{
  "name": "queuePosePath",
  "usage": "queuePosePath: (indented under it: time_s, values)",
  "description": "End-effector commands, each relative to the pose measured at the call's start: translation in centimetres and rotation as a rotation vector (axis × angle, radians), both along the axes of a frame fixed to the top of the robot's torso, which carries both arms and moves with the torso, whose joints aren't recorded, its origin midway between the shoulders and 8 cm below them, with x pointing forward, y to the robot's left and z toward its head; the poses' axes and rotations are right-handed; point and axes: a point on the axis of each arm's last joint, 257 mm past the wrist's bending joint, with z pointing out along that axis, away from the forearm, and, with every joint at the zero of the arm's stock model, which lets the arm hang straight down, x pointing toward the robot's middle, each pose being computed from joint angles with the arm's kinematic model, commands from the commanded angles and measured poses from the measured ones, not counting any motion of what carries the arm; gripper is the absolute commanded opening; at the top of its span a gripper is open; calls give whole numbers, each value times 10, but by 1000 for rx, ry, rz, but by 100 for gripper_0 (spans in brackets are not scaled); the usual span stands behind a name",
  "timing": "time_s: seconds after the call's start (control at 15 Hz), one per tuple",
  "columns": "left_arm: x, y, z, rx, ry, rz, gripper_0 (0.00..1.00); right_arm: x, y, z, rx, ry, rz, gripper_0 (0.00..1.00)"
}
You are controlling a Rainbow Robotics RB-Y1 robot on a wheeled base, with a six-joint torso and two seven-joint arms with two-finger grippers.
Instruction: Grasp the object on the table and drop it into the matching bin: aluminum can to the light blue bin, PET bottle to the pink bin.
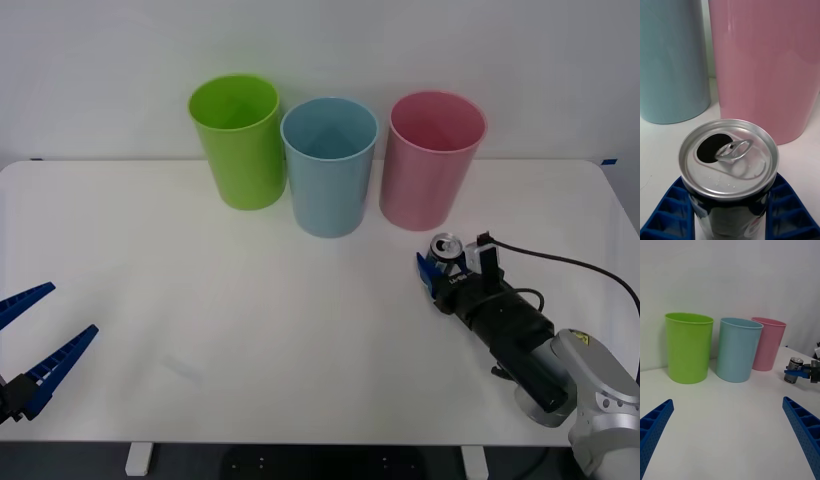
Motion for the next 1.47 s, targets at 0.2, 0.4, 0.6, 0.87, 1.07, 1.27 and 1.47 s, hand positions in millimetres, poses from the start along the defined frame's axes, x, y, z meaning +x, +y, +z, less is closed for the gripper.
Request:
queuePosePath:
  time_s: [0.2,0.4,0.6,0.87,1.07,1.27,1.47]
  values:
    - [0,0,0,0,0,0,100,1,0,3,6,-4,3,0]
    - [0,0,0,0,0,0,100,-2,3,11,30,-24,32,0]
    - [0,0,0,0,0,0,100,-8,4,24,45,-57,70,0]
    - [0,0,0,0,0,0,100,-33,1,53,77,-104,121,0]
    - [0,0,0,0,0,0,100,-56,4,78,113,-125,182,0]
    - [0,0,0,0,0,0,100,-77,16,107,154,-142,275,0]
    - [0,0,0,0,0,0,100,-87,24,133,148,-180,341,0]
